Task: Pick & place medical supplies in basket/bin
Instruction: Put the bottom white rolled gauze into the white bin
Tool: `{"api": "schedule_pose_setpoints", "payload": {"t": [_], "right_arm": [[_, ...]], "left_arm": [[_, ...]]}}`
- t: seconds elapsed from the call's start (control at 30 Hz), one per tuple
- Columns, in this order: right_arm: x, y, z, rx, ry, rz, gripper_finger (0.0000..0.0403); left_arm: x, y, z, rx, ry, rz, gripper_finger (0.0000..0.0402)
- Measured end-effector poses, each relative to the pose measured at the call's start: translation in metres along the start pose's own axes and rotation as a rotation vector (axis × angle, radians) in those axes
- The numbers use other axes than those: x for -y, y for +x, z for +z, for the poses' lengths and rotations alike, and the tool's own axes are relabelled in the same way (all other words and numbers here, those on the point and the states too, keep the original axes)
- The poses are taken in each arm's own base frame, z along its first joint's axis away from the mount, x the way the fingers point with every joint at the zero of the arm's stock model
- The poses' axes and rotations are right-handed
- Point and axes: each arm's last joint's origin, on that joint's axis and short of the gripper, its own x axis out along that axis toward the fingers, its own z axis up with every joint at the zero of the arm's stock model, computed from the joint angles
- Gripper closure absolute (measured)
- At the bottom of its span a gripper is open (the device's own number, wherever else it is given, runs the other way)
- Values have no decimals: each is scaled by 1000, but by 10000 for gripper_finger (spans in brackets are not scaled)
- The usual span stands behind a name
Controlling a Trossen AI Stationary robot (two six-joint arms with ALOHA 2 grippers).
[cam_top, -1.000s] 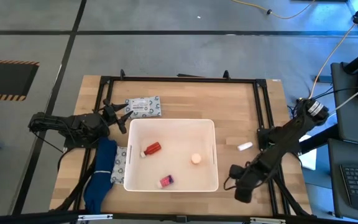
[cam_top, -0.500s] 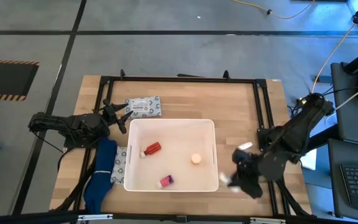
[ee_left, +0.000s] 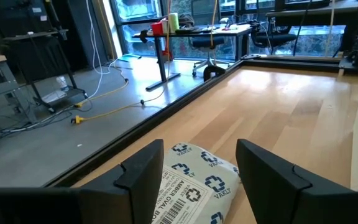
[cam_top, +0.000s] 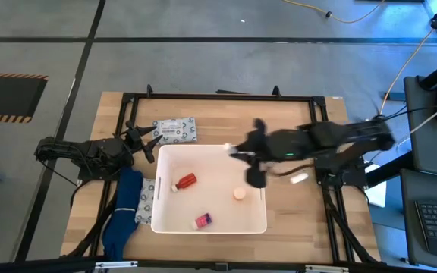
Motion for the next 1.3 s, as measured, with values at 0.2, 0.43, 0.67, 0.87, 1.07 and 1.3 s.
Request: {"api": "schedule_pose_setpoints", "payload": {"t": [0.2,0.43,0.67,0.87,1.07,1.3], "right_arm": [[-14,75,-13,-285,-160,10,345],[-45,135,-43,-514,-168,65,345],[-62,178,-81,-656,-161,100,345],[-64,215,-116,-771,-159,89,345],[-58,240,-140,-860,-92,93,344],[-59,243,-144,-879,-90,101,322]], "left_arm": [[0,0,0,0,-23,0,203],[0,0,0,-1,-26,-8,203],[0,0,0,-1,-26,-7,203],[0,0,0,0,-26,-7,203],[0,0,0,-1,-26,-10,203],[0,0,0,-1,-25,-11,203]]}}
